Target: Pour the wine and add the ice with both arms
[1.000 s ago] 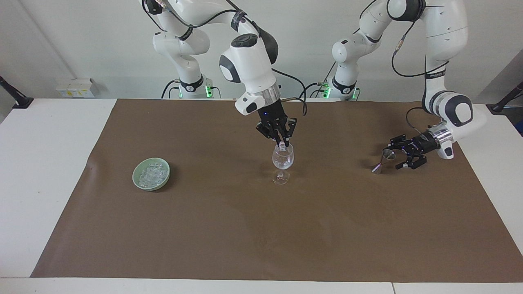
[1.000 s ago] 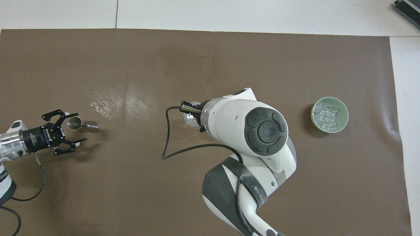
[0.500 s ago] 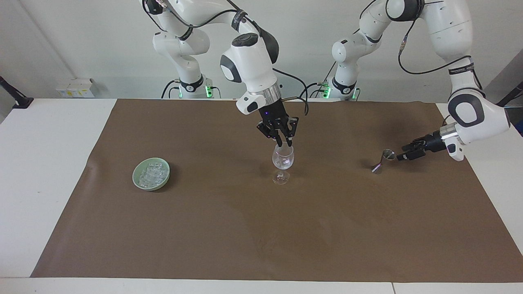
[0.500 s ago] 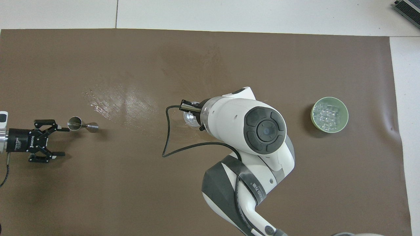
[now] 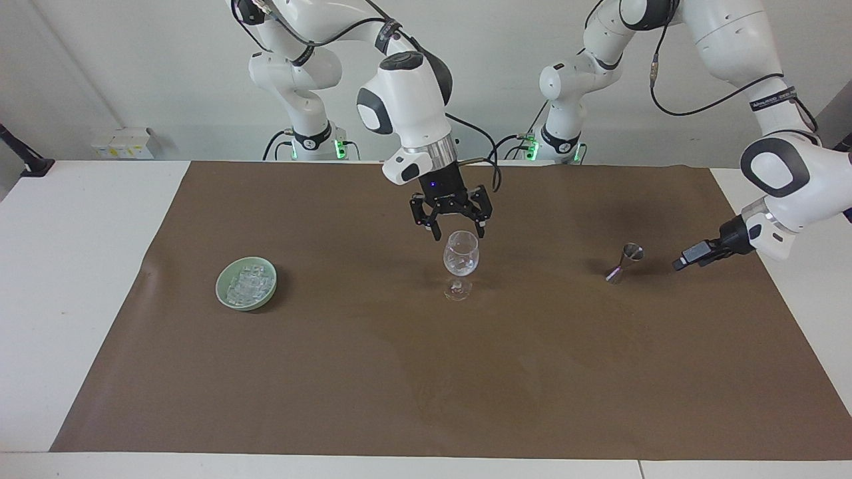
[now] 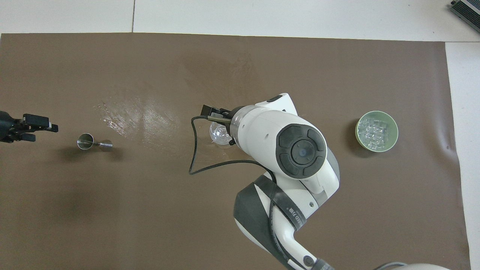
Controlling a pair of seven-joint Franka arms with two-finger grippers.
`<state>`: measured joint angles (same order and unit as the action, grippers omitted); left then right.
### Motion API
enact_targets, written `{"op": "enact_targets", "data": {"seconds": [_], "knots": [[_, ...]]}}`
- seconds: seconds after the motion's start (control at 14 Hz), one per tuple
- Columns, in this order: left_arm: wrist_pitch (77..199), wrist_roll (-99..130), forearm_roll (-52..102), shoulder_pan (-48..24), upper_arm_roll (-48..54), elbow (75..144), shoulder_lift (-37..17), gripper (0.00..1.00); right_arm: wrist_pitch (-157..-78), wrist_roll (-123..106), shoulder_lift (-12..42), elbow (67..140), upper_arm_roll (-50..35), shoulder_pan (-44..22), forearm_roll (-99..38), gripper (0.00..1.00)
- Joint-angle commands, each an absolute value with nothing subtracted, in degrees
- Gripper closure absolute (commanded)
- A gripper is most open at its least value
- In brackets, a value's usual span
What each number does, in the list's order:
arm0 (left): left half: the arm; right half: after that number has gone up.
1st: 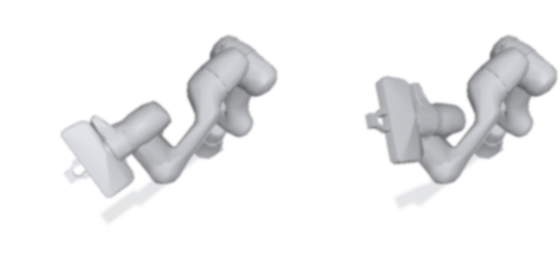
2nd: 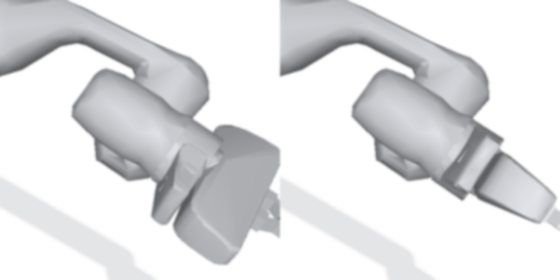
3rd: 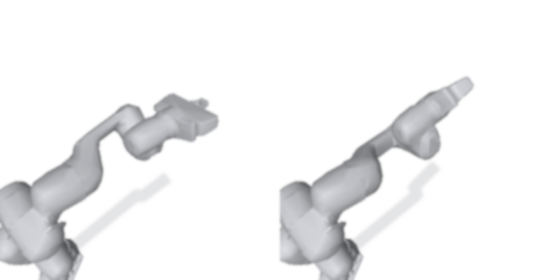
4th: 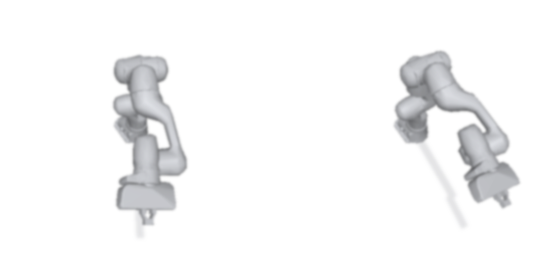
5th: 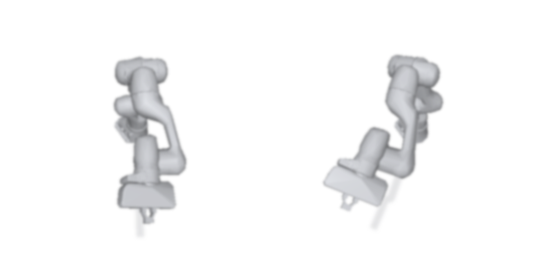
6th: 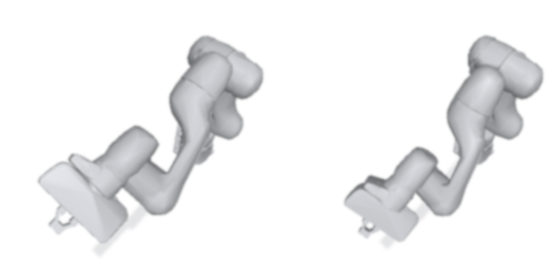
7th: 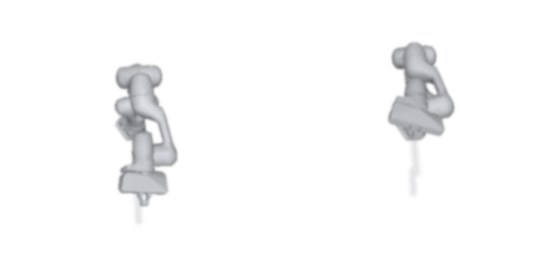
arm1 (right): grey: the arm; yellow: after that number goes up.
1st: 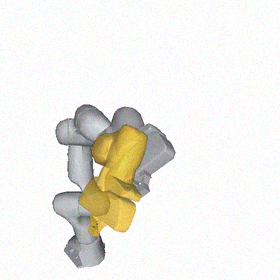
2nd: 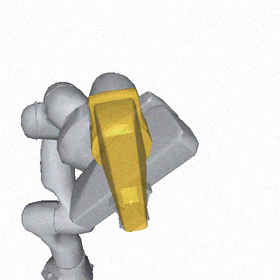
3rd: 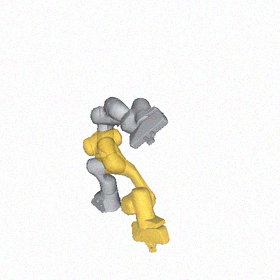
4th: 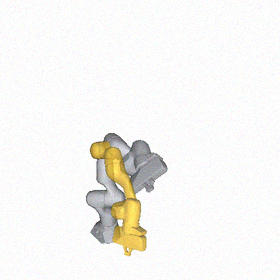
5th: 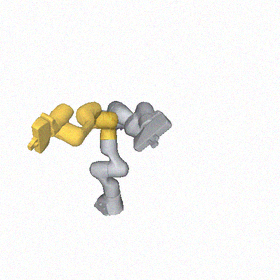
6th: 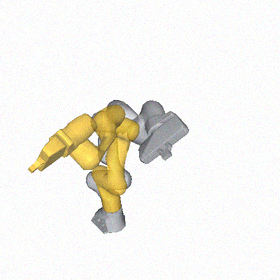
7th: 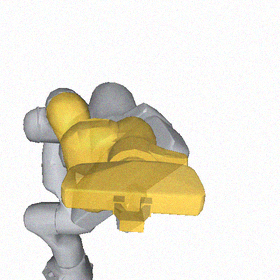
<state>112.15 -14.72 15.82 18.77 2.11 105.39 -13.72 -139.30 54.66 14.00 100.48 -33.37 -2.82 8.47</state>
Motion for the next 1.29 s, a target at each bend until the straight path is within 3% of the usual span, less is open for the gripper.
{"op": "enact_targets", "data": {"seconds": [0.0,0.5,1.0,1.21], "knots": [[113.6,-15.6,10.9,14.5,1.5,106.4,-7.9,0.0,-139.0,54.2,13.1,99.2,-29.9,-2.0,10.6,0.0],[113.6,-15.6,10.7,6.6,1.8,106.3,1.6,0.0,-126.8,34.3,6.6,99.2,-17.9,-2.0,9.8,0.0],[108.8,-14.9,7.0,5.7,2.3,105.0,2.0,0.0,-110.8,22.2,-0.7,98.6,-8.2,-2.5,2.8,0.0],[102.9,-14.9,3.3,6.0,2.3,101.9,2.8,0.0,-104.0,18.5,-0.7,95.9,-4.5,-2.5,2.4,0.0]]}}
